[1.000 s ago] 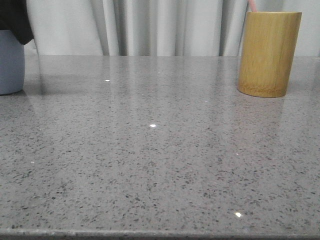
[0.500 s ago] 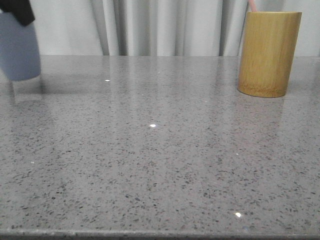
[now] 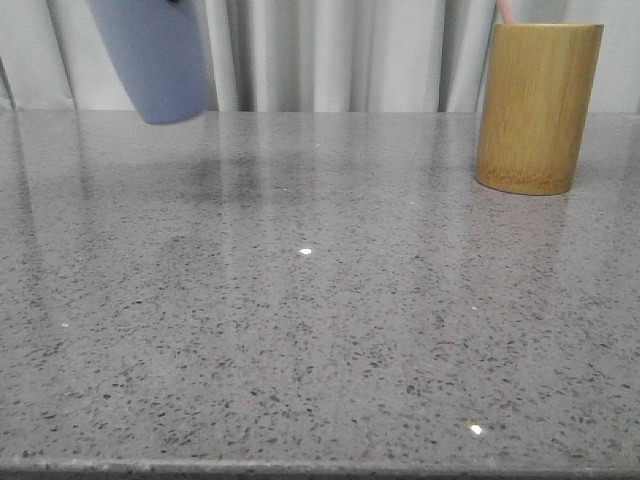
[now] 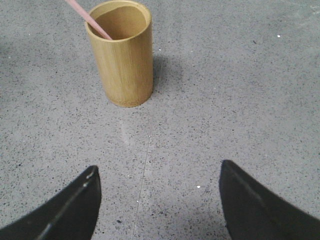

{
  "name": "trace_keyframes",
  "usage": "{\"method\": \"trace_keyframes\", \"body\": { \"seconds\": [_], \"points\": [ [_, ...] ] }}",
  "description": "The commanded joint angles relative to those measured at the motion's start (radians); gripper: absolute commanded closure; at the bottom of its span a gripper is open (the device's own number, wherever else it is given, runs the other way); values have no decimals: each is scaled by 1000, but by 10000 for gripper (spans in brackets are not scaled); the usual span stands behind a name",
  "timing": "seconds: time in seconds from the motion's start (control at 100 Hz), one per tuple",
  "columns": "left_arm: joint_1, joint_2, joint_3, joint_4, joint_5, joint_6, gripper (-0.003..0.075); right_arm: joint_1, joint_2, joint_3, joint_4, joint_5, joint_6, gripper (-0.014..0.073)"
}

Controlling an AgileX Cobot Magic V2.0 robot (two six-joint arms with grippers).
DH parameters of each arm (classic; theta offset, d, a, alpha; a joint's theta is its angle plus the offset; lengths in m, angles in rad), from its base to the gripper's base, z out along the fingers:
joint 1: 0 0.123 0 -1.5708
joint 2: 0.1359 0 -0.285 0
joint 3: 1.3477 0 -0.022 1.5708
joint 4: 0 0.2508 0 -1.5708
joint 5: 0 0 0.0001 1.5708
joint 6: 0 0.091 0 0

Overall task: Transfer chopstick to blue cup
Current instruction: 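Carry the blue cup with the left gripper toward the table's middle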

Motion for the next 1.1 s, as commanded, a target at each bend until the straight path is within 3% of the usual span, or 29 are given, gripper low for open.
{"method": "trace_keyframes", "body": {
  "seconds": [0.0,0.46,1.09],
  "points": [
    [-37,-18,-33,-22,-39,-3,739,-1,9,-35,1,-74,-2,84],
    [-155,150,-212,-22,17,-3,739,-1,9,-35,1,-74,-2,84],
    [-160,185,-216,-22,17,-3,739,-1,9,-35,1,-74,-2,84]
  ]
}}
